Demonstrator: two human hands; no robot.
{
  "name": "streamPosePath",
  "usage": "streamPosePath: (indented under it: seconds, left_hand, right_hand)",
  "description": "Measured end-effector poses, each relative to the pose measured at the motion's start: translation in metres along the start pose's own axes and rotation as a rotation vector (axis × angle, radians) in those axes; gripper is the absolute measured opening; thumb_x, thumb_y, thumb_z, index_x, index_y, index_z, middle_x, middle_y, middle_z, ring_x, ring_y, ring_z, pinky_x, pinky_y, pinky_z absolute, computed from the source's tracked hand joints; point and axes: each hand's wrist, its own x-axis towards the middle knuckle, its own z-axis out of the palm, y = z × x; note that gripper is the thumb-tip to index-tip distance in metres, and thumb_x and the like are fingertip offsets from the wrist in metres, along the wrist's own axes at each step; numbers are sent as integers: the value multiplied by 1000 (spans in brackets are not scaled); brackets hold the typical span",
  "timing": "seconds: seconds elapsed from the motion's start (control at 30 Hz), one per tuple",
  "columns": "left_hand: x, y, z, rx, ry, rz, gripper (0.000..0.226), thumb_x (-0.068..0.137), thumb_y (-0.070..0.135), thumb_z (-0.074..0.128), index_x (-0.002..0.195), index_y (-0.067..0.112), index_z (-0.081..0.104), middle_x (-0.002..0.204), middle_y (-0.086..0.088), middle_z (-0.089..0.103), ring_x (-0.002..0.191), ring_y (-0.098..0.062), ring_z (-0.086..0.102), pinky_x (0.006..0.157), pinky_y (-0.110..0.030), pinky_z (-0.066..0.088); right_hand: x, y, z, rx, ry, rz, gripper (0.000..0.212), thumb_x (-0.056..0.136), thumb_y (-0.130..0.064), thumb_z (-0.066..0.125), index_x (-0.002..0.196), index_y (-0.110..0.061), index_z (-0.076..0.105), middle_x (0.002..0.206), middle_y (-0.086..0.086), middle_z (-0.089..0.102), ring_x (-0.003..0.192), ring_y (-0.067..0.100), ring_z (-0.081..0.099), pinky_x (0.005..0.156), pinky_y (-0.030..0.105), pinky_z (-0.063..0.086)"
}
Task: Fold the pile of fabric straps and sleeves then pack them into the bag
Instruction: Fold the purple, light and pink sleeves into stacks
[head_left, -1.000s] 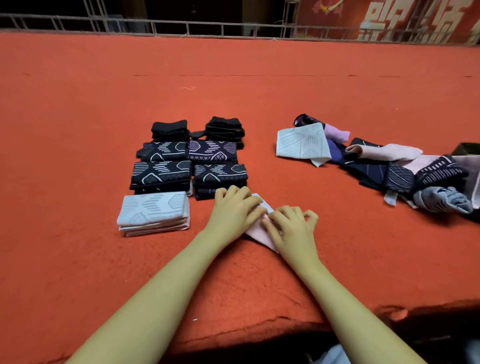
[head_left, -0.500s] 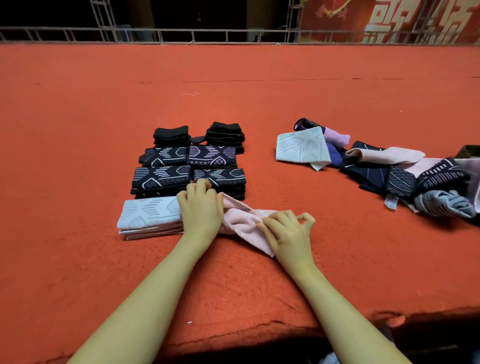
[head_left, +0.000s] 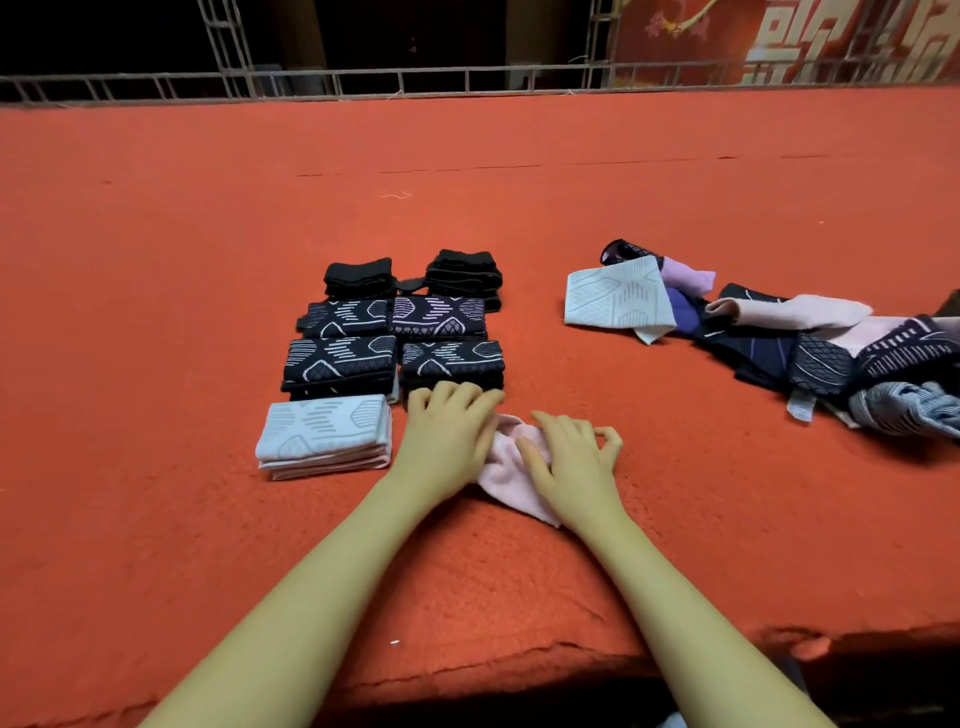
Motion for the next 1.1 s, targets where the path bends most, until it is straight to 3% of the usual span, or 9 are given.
streamPosePath:
  seconds: [0.13,0.23,0.33,0.43,0.6,0.67,0.83,0.93,1.1]
  left_hand:
    - [20,5,3,20,-111,92,34,88,39,41,86,28,73,80,8,65,75,-24,59,69,-33,20]
    - [29,10,4,-34,-240,54,33,96,45,43,100,29,71,99,7,61,99,-20,49,81,-34,18]
    - [31,12,2,-116,-189,-74,43,89,48,36,89,25,73,99,6,59,97,-19,50,79,-34,18]
    - [29,10,1,-79,-57,-209,33,88,39,47,73,20,69,82,1,60,80,-25,58,70,-34,18]
    - [31,0,-4,-57,-17,-437,24,95,29,54,89,11,69,100,-8,59,98,-31,52,78,-37,20]
    - [30,-7,-8,-37,-5,-497,23,94,27,53,88,10,68,100,-10,58,96,-33,53,78,-38,23]
    - [24,-27,-14,-34,102,-566,32,90,26,45,77,6,67,90,-14,59,83,-36,56,75,-44,33]
    - [17,-28,-17,-56,132,-490,39,87,30,37,71,8,65,85,-11,58,78,-34,56,73,-42,34]
    - [4,-27,-12,-117,74,-435,25,87,30,52,95,11,67,103,-10,60,95,-33,51,80,-41,31]
  right_hand:
    - [-3,4,3,0,150,-50,32,86,-42,40,83,-19,62,81,-1,55,79,25,50,75,34,19]
    - [-4,3,1,27,244,-81,26,87,-37,44,74,-18,55,76,-1,50,77,17,36,71,32,17]
    - [-5,1,-3,15,322,-96,24,89,-35,45,74,-19,56,75,-1,49,76,16,35,71,31,16]
    - [-6,1,-6,56,365,-103,13,89,-33,44,82,-25,53,75,0,49,76,16,35,70,28,12]
    - [-4,-1,-16,46,392,-124,5,90,-31,43,89,-27,46,74,0,48,76,16,34,69,27,9]
    - [-3,-1,-22,46,425,-121,4,90,-30,43,91,-27,47,74,0,48,76,17,35,69,27,9]
    - [8,8,-37,46,514,-22,12,90,-28,43,90,-25,55,76,2,50,78,18,36,70,28,10]
    - [14,4,-37,35,502,74,24,89,-32,41,82,-20,61,78,3,52,79,19,37,72,33,17]
    - [22,-4,-31,-7,465,171,28,83,-30,41,93,-19,64,95,6,57,90,27,46,82,36,21]
